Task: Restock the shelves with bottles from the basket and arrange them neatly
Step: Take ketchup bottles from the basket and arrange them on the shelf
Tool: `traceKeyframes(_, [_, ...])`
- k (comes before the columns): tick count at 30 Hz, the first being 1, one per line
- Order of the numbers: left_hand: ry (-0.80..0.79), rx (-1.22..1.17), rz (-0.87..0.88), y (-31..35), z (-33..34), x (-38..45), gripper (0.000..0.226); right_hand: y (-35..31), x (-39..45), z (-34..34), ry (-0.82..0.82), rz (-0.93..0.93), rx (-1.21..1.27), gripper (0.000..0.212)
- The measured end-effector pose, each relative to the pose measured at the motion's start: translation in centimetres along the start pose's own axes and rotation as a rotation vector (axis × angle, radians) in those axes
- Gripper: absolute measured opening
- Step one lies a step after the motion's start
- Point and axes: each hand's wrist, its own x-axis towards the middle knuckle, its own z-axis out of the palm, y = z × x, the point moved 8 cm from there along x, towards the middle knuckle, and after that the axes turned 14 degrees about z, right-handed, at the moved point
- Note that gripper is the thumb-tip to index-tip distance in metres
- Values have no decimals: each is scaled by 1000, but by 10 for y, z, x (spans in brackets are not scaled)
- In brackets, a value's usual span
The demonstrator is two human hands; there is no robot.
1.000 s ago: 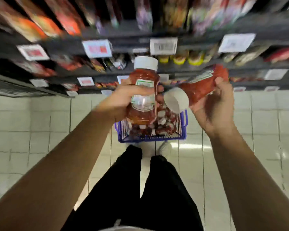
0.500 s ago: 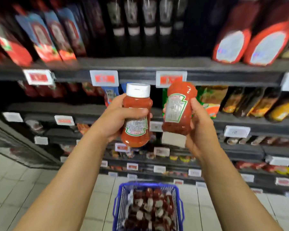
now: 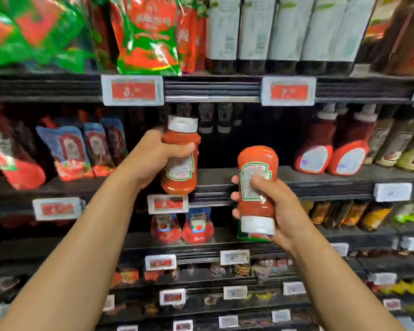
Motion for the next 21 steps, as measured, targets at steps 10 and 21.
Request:
traceKeyframes(10, [193, 137, 59, -45, -59, 31, 65, -12, 43, 5, 25, -48, -60, 59])
traceKeyframes(21, [590, 770, 327, -13, -57, -42, 55, -47, 75, -19, -61, 1, -59, 51])
